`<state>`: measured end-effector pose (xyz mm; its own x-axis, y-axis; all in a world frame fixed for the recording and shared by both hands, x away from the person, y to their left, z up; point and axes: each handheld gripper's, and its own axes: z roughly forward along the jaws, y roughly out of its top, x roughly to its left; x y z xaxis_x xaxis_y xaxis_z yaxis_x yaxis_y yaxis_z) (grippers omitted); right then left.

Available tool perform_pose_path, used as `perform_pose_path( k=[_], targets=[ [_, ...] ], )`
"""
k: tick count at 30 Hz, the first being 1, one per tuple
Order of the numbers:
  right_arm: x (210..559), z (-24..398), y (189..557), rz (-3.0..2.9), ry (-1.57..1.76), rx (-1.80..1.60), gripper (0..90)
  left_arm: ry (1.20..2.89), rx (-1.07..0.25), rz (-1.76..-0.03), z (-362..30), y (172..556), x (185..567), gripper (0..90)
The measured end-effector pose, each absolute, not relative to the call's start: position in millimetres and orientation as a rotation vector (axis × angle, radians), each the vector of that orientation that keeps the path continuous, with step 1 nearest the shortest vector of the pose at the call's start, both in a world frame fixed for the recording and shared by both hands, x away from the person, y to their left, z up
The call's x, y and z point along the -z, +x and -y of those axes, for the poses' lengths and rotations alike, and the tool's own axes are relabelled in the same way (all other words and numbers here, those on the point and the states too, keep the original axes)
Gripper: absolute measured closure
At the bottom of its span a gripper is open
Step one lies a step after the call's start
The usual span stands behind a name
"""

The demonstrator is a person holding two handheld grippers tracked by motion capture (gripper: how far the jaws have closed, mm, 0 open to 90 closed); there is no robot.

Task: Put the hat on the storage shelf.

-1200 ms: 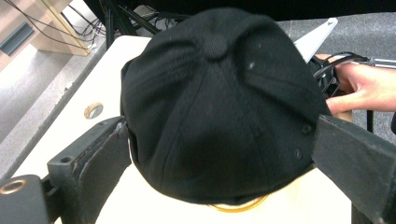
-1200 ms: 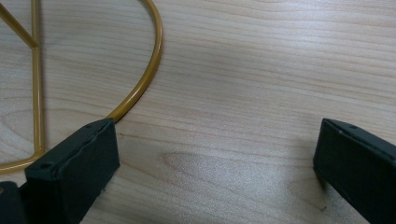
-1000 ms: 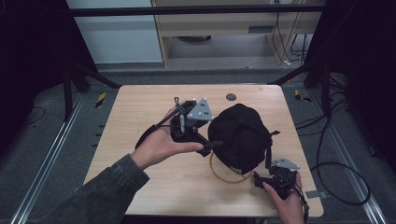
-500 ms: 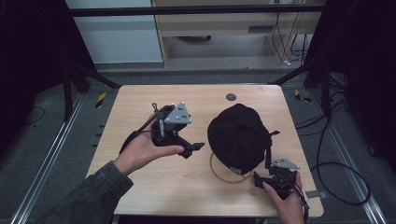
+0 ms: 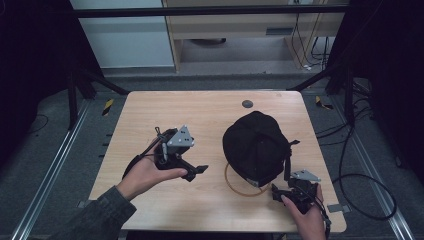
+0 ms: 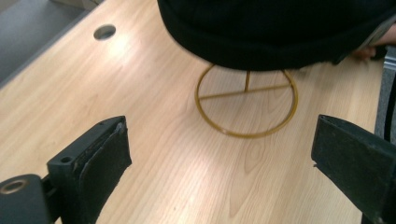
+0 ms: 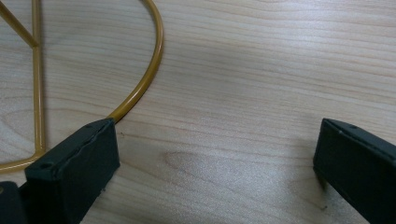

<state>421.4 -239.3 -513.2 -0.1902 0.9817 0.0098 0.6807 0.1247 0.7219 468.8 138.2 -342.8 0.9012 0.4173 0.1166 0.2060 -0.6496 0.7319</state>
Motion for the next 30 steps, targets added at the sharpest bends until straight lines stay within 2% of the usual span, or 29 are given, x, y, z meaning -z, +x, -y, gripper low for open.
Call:
perform_pose_path(
  k=[16, 22, 30],
  targets=[
    [513, 239, 421, -1.933, 1.600, -0.834, 0.4, 2.342, -0.367, -0.553, -172, 470, 409, 3.9],
    [513, 239, 421, -1.933, 1.600, -0.834, 0.4, 2.292, -0.335, -0.654, -193, 472, 431, 3.8],
    [513, 239, 421, -1.932, 1.600, -0.834, 0.4, 2.297, -0.376, -0.759, -219, 475, 456, 4.5]
  ],
)
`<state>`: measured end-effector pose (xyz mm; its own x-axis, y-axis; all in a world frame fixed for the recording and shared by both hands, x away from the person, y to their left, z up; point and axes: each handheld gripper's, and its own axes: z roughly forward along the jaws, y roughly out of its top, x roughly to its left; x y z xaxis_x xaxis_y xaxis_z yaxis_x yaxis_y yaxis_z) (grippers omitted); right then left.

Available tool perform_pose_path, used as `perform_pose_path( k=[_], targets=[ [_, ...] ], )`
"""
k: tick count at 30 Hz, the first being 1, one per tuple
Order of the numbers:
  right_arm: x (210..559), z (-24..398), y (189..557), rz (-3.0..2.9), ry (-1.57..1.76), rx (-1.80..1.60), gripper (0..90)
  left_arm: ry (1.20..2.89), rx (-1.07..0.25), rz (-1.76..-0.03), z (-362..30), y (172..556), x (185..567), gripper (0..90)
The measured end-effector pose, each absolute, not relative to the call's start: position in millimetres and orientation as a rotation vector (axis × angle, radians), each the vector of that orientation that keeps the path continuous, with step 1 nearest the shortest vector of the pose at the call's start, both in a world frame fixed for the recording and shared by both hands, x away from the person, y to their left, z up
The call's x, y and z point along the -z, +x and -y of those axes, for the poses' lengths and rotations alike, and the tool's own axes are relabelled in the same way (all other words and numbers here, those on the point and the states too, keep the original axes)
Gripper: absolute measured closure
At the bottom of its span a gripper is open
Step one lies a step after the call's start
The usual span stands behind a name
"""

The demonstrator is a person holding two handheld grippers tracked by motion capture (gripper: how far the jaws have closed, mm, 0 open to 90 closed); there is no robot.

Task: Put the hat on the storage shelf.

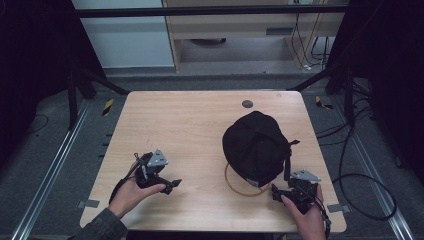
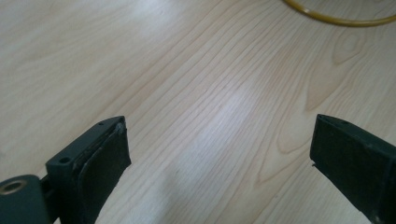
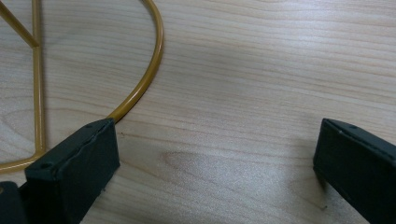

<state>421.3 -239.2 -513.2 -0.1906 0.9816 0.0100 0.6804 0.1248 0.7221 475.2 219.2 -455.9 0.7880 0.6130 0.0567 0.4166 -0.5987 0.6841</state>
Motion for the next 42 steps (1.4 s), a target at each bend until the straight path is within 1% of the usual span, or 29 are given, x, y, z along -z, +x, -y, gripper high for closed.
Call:
perform_pose_path(
  k=[6, 18, 31, 42],
  targets=[
    [513, 239, 421, -1.933, 1.600, -0.834, 0.4, 2.295, -0.378, -0.812, -235, 477, 468, 4.4],
    [513, 239, 421, -1.933, 1.600, -0.834, 0.4, 2.284, -0.377, -0.887, -255, 478, 487, 4.2],
    [513, 239, 421, -1.932, 1.600, -0.834, 0.4, 2.280, -0.380, -0.920, -264, 483, 502, 3.7],
    [513, 239, 421, -1.933, 1.600, -0.834, 0.4, 2.243, -0.391, -0.906, -269, 485, 506, 0.5]
  ],
)
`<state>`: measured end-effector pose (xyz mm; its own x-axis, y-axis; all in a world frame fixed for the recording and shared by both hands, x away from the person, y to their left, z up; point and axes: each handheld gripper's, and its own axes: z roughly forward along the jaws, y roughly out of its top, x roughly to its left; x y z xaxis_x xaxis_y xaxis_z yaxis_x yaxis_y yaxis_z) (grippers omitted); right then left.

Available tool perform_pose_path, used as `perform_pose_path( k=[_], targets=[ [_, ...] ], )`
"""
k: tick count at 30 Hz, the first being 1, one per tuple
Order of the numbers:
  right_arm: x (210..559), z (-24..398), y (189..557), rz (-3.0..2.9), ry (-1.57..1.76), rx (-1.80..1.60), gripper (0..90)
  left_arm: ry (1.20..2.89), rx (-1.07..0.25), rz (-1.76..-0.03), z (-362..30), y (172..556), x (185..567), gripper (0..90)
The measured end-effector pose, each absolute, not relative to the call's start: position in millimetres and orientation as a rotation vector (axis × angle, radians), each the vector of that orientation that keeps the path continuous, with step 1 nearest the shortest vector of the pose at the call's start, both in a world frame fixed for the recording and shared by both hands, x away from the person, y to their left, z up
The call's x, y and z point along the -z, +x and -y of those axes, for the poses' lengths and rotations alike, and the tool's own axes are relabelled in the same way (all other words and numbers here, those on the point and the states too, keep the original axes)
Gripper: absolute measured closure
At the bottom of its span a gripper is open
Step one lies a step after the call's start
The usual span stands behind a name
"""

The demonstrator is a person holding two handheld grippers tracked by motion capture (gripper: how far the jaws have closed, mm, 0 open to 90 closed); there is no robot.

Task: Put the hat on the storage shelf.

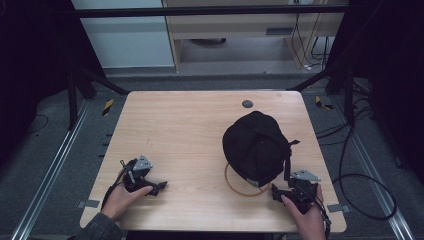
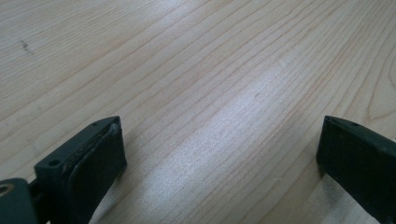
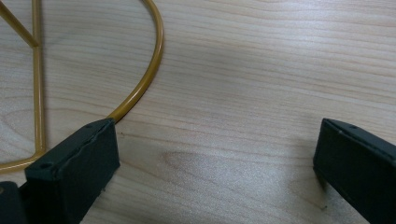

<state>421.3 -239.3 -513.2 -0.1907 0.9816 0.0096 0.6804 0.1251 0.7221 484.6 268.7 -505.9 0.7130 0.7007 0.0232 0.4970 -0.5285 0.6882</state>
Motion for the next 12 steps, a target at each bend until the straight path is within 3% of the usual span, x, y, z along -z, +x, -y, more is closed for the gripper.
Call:
perform_pose_path(
  k=[12],
  targets=[
    [513.2, 239.2, 421.3, -1.933, 1.600, -0.834, 0.4, 2.219, -0.394, -0.892, -272.5, 482.9, 508.3, 0.0]
  ],
)
